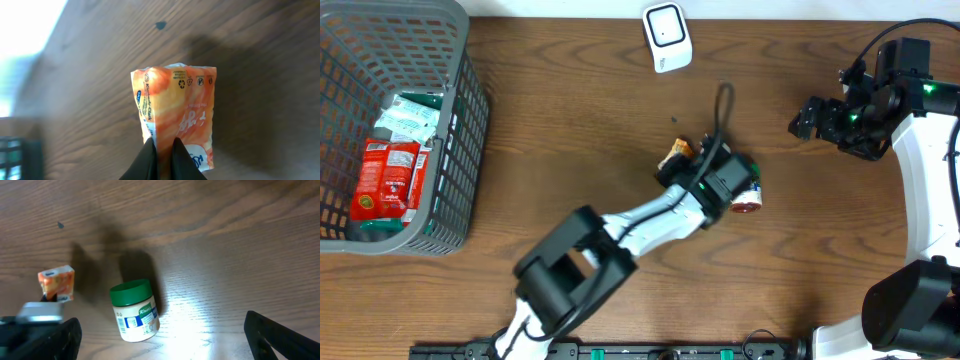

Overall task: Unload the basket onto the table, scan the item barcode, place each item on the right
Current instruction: 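Lift the box and move it toward the scanner beside the jar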

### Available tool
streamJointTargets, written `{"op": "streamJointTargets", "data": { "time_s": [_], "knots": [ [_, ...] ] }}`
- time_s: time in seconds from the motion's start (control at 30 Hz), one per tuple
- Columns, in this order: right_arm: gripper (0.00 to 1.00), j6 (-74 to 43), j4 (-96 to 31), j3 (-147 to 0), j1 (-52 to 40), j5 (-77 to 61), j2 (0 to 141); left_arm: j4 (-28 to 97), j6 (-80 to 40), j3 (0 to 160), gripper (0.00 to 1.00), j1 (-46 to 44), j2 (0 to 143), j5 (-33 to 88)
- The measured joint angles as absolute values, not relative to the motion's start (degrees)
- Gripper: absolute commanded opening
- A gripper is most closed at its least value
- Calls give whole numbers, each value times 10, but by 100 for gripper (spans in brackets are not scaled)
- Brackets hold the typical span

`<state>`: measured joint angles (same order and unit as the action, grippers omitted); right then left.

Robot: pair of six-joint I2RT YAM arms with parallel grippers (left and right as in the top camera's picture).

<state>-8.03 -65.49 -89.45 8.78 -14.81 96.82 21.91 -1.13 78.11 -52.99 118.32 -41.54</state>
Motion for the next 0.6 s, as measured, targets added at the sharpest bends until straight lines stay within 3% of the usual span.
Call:
{"op": "streamJointTargets", "data": {
  "time_s": [0.23,0.6],
  "knots": [
    [99,-80,-655,-894,88,-148,968,214,-10,781,8,-540,1209,-491],
    [99,-80,-655,-894,88,-148,968,212,-10,781,12,-540,1209,-449]
  ]
}}
